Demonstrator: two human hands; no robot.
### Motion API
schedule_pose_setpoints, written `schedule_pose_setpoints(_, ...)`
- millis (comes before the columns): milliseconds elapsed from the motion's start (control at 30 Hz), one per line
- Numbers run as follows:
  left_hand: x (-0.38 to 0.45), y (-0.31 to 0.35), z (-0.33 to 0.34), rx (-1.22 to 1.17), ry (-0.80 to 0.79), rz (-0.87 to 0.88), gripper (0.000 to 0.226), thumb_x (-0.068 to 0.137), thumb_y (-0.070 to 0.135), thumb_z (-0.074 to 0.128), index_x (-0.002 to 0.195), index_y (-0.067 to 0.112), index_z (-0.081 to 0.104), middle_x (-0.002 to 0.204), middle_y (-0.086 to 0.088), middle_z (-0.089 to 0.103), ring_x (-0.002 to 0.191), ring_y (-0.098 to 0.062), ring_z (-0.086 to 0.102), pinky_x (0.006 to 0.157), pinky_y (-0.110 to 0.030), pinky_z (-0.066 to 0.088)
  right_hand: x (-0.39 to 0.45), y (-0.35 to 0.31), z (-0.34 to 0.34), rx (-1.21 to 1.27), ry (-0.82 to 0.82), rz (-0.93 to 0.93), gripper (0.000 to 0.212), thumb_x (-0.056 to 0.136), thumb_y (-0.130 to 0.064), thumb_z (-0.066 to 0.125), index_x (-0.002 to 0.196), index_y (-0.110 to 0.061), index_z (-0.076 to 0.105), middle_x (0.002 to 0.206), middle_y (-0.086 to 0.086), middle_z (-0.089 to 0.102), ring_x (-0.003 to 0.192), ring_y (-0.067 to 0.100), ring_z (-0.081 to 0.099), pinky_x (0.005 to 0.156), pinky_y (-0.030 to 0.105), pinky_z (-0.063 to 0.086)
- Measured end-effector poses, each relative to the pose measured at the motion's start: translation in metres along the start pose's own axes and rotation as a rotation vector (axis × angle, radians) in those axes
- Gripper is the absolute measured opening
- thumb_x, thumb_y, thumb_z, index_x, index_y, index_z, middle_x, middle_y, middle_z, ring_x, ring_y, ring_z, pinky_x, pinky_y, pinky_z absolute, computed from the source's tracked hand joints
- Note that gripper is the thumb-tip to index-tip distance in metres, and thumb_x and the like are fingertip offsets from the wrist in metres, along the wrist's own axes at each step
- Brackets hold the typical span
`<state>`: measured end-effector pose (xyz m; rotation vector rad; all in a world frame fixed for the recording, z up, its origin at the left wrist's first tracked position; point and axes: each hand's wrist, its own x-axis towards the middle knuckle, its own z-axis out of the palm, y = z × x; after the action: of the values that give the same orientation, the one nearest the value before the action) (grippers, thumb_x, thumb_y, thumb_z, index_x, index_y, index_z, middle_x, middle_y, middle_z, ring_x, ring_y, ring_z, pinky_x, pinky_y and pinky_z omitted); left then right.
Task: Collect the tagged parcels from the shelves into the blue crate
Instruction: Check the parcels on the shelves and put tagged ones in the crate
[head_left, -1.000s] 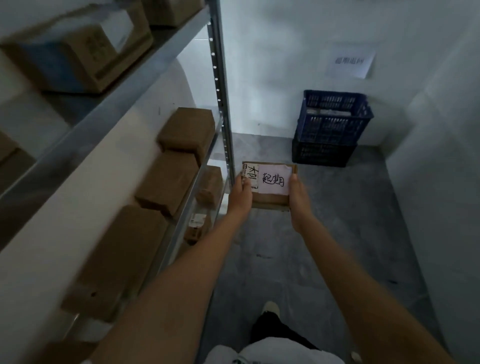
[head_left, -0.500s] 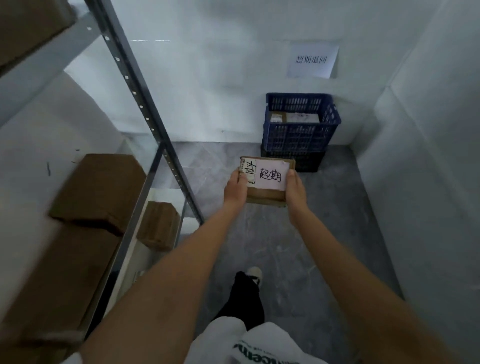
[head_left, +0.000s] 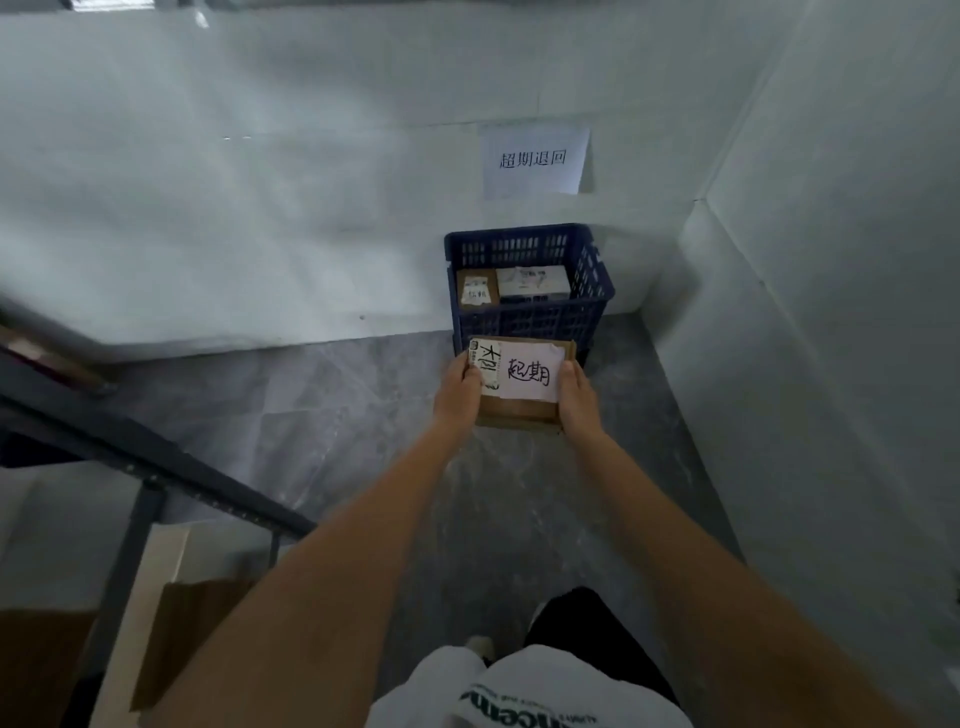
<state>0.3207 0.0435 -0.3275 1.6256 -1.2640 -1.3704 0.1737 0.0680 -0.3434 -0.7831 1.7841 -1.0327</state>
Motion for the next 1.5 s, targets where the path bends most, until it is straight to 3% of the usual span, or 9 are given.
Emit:
schedule_pose_setpoints(500,0.266,0.086,0.117,-0.090,0.061,-0.142,0.042,0.101,0.021,0.033,0.142,0.022,0.041,0.127,-0.006,0.059,0.108,-0.018,0.059,0.095,-0.040,0.052,0.308,-0.085,-0.031,-0.060,-0.064,0.089,0.059,0.099,-0.055,0.024,0.149,-0.026,0.035,0.147,0.014,0.040,0.128,0.033,0.044,0.109,0.047,0.036)
schedule_pose_setpoints(633,0.332,0.105,0.126,-0.096,0.085,-0.183,0.041,0.103,0.018,0.033,0.143,0.020,0.040,0.119,-0.004,0.060,0.088,-0.008,0.058,0.076,-0.024,0.055,0.370,-0.100,-0.018,-0.012,-0.107,0.110,0.052,0.100,-0.052,0.027,0.143,-0.029,0.043,0.129,0.009,0.055,0.113,0.025,0.055,0.100,0.046,0.047)
schedule_pose_setpoints(767,0.397,0.107,0.133,-0.052,0.074,-0.228,0.041,0.103,0.014,0.035,0.144,0.018,0.039,0.110,0.003,0.055,0.079,-0.002,0.053,0.053,-0.006,0.044,0.429,-0.104,0.001,0.046,-0.117,0.205,0.048,0.101,-0.049,0.031,0.139,-0.024,0.048,0.126,0.006,0.058,0.112,0.023,0.057,0.094,0.043,0.051)
schedule_pose_setpoints(933,0.466,0.090,0.140,0.000,0.056,-0.311,0.044,0.101,0.010,0.039,0.145,0.014,0.037,0.107,0.002,0.056,0.074,-0.003,0.053,0.058,-0.013,0.043,0.496,-0.097,0.022,0.074,-0.130,0.326,0.045,0.098,-0.039,0.050,0.133,-0.011,0.053,0.121,0.003,0.062,0.100,0.016,0.059,0.068,0.022,0.048)
schedule_pose_setpoints(1033,0.501,0.070,0.145,0.023,0.054,-0.380,0.044,0.101,0.012,0.039,0.145,0.015,0.037,0.114,-0.002,0.058,0.081,-0.008,0.055,0.060,-0.014,0.044,0.530,-0.079,0.034,0.068,-0.158,0.348,0.046,0.095,-0.036,0.058,0.136,-0.013,0.053,0.124,0.005,0.064,0.107,0.019,0.062,0.087,0.035,0.055)
schedule_pose_setpoints(1100,0.521,0.055,0.151,0.069,0.035,-0.412,0.037,0.101,0.011,0.038,0.137,0.013,0.043,0.103,0.000,0.058,0.073,-0.006,0.053,0.054,-0.012,0.043,0.550,-0.065,0.041,0.045,-0.164,0.371,0.044,0.095,-0.033,0.059,0.135,-0.015,0.055,0.121,0.005,0.066,0.107,0.021,0.063,0.095,0.043,0.053)
schedule_pose_setpoints(1233,0.560,0.025,0.166,0.156,-0.021,-0.430,0.032,0.101,0.012,0.036,0.131,0.013,0.045,0.092,0.001,0.058,0.063,-0.007,0.050,0.048,-0.016,0.037,0.591,-0.039,0.049,-0.004,-0.181,0.384,0.037,0.097,-0.027,0.057,0.132,-0.013,0.058,0.118,0.006,0.066,0.105,0.021,0.063,0.093,0.038,0.053)
schedule_pose_setpoints(1367,0.608,-0.012,0.184,0.220,-0.049,-0.452,0.036,0.101,0.016,0.035,0.137,0.014,0.042,0.107,-0.011,0.060,0.064,-0.009,0.050,0.046,-0.013,0.035,0.639,-0.010,0.056,-0.034,-0.203,0.395,0.036,0.098,-0.028,0.055,0.131,-0.014,0.058,0.118,0.006,0.066,0.105,0.022,0.063,0.092,0.038,0.052)
schedule_pose_setpoints(1500,0.654,-0.060,0.209,0.285,-0.042,-0.476,0.041,0.100,0.020,0.036,0.141,0.015,0.040,0.128,-0.021,0.049,0.081,-0.018,0.055,0.057,-0.020,0.039,0.689,0.030,0.066,-0.056,-0.197,0.435,0.039,0.098,-0.028,0.055,0.134,-0.013,0.056,0.120,0.007,0.065,0.108,0.024,0.063,0.095,0.041,0.052)
